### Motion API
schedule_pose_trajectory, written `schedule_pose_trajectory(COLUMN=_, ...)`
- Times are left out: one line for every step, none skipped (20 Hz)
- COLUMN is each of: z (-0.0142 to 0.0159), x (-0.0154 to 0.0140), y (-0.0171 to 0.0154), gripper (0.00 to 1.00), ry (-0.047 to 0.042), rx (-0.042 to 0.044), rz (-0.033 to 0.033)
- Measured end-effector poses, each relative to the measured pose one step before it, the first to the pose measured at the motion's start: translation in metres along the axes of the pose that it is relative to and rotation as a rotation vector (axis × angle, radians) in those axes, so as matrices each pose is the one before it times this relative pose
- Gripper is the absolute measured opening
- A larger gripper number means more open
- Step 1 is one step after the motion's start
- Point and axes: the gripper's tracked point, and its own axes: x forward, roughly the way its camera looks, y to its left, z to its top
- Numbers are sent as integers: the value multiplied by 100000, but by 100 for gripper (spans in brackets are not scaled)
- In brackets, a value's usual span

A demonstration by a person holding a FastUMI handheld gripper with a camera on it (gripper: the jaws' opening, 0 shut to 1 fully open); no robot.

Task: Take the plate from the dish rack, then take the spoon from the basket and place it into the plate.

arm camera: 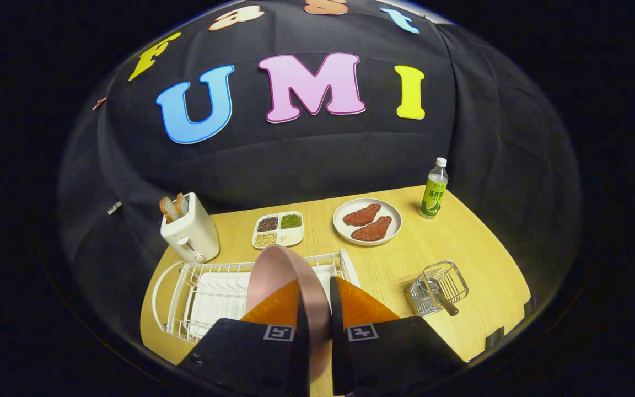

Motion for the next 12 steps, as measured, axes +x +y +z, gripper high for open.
schedule_pose_trajectory(z=-194, x=-795, y=-779, gripper=20, ry=784, rx=1343, rz=2364)
schedule_pose_trajectory(z=-232, x=-896, y=-961, gripper=19, ry=928, rx=781, rz=1831)
schedule_pose_trajectory(z=-283, x=-1058, y=-1255, gripper=20, ry=885, rx=757, rz=1688)
schedule_pose_trajectory(z=-303, x=-893, y=-889, gripper=20, ry=686, rx=264, rz=1362)
schedule_pose_trajectory(z=-356, x=-787, y=-779, gripper=20, ry=828, rx=-76, rz=1597)
schedule_pose_trajectory(z=-481, x=-974, y=-1007, gripper=20, ry=992, rx=-463, rz=1905)
schedule_pose_trajectory(z=-525, x=-867, y=-968, gripper=19, ry=1065, rx=-520, rz=2204)
schedule_pose_trajectory(z=-678, x=-852, y=-760, gripper=20, ry=1585, rx=-208, rz=2648)
schedule_pose_trajectory(z=-781, x=-830, y=-731, gripper=19, ry=2094, rx=557, rz=3234)
schedule_pose_trajectory(z=-901, x=-673, y=-717, gripper=20, ry=2346, rx=1396, rz=4037)
schedule_pose_trajectory(z=-844, x=-482, y=-799, gripper=20, ry=1973, rx=1711, rz=3257)
schedule_pose_trajectory(z=-961, x=-263, y=-1036, gripper=20, ry=2122, rx=1513, rz=2248)
